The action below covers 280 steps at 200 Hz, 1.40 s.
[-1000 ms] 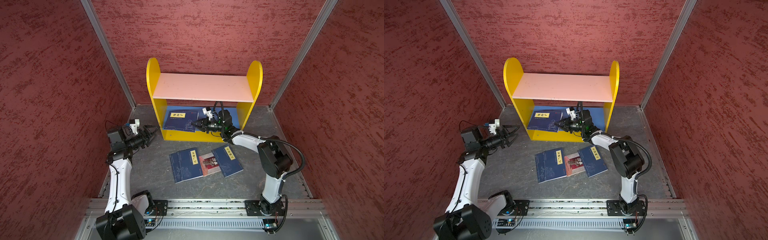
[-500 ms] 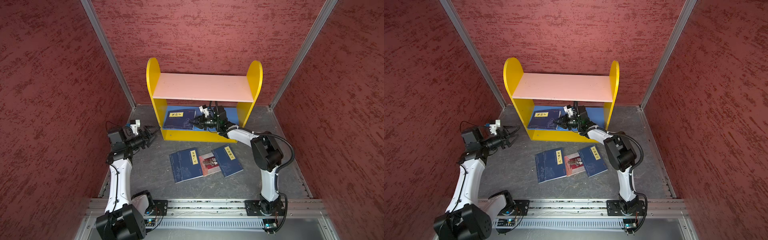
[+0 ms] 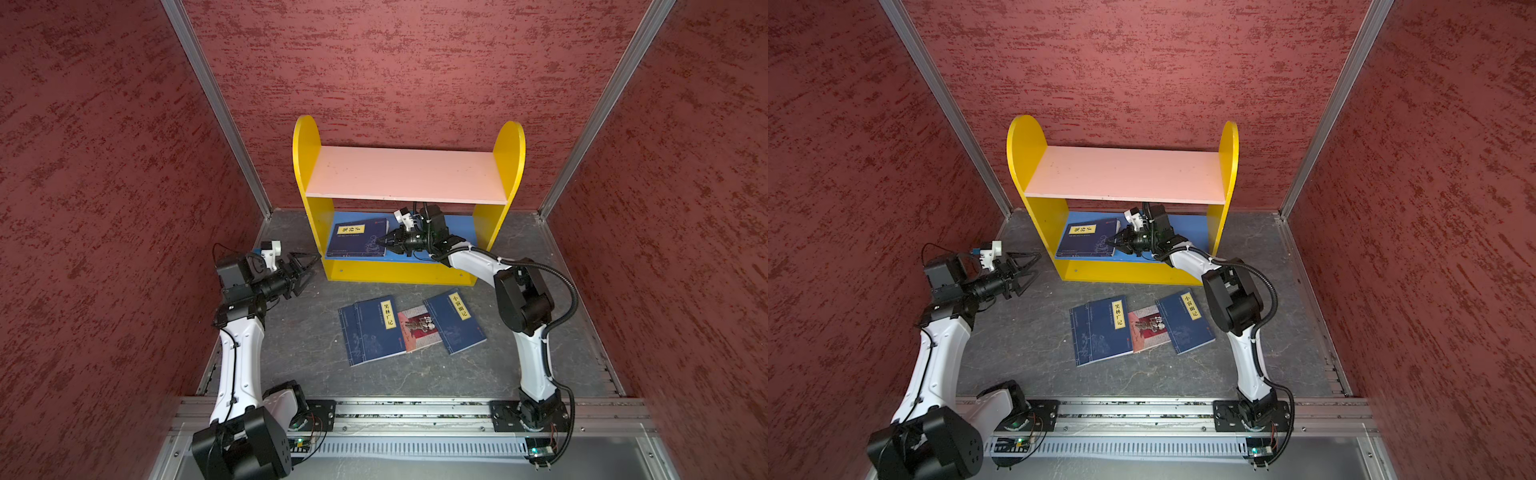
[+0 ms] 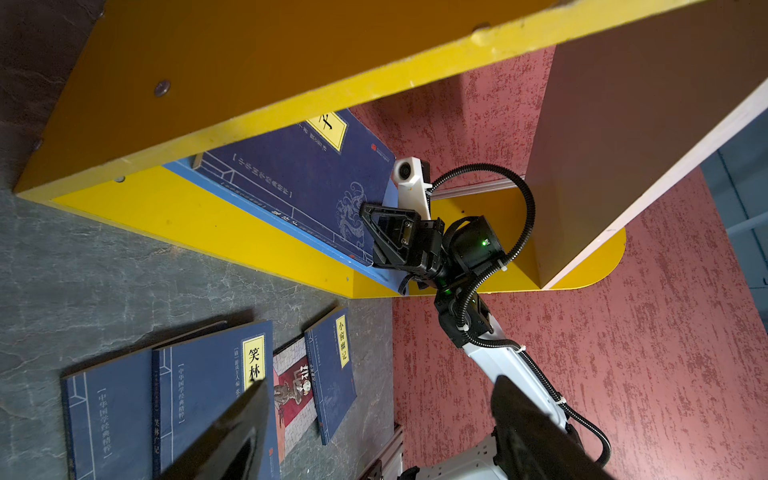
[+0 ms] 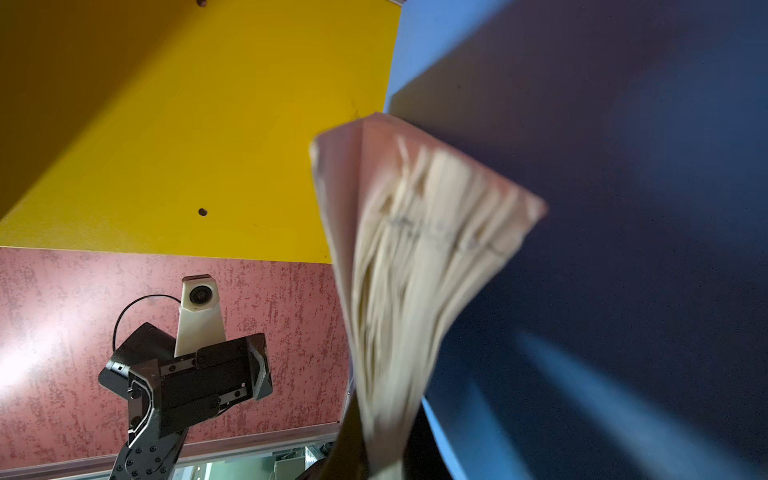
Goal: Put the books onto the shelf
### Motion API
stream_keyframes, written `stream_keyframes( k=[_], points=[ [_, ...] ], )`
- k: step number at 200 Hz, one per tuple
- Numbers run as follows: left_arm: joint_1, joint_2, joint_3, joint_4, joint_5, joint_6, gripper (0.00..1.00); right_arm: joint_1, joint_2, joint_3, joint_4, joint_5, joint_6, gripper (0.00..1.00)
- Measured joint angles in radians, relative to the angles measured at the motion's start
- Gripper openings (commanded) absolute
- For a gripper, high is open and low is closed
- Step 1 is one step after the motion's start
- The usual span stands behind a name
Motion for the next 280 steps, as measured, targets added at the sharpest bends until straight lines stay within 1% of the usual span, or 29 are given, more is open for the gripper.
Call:
stream_keyframes(
  k=[4,7,8,24,38,74,97,147,201,234,280],
  points=[
    [0.0,0.002,-0.002,0.0,0.0,0.0,0.84,-0.001,0.003,0.004,-0.007,-0.001,-0.002,0.16],
    [0.0,0.002,-0.003,0.0,0.0,0.0,0.84,-0.002,0.003,0.007,-0.011,-0.002,-0.003,0.18],
    [0.0,0.003,-0.003,0.0,0.0,0.0,0.84,-0.002,0.003,0.009,-0.014,-0.001,-0.005,0.2],
    [0.0,0.006,-0.008,0.0,0.0,-0.002,0.84,-0.004,0.005,0.022,-0.037,0.001,-0.018,0.26],
    [0.0,0.006,-0.009,0.0,0.0,-0.003,0.84,-0.006,0.005,0.032,-0.058,0.005,-0.031,0.37],
    [0.0,0.007,-0.01,0.0,0.0,-0.003,0.84,-0.01,0.005,0.055,-0.123,0.027,-0.064,0.49],
    [0.0,0.006,-0.01,0.0,0.001,-0.003,0.84,-0.01,0.005,0.102,-0.214,0.076,-0.105,0.55],
    [0.0,0.006,-0.01,0.0,0.001,-0.003,0.84,-0.013,0.005,0.196,-0.394,0.229,-0.196,0.6],
    [0.0,0.002,-0.01,-0.001,0.008,-0.002,0.85,-0.012,0.004,0.238,-0.482,0.33,-0.247,0.6],
    [0.0,0.001,-0.01,-0.001,0.016,-0.002,0.85,-0.012,0.002,0.243,-0.488,0.362,-0.257,0.6],
    [0.0,0.0,-0.01,-0.002,0.021,-0.002,0.85,-0.012,0.017,0.291,-0.552,0.381,-0.261,0.54]
  ],
)
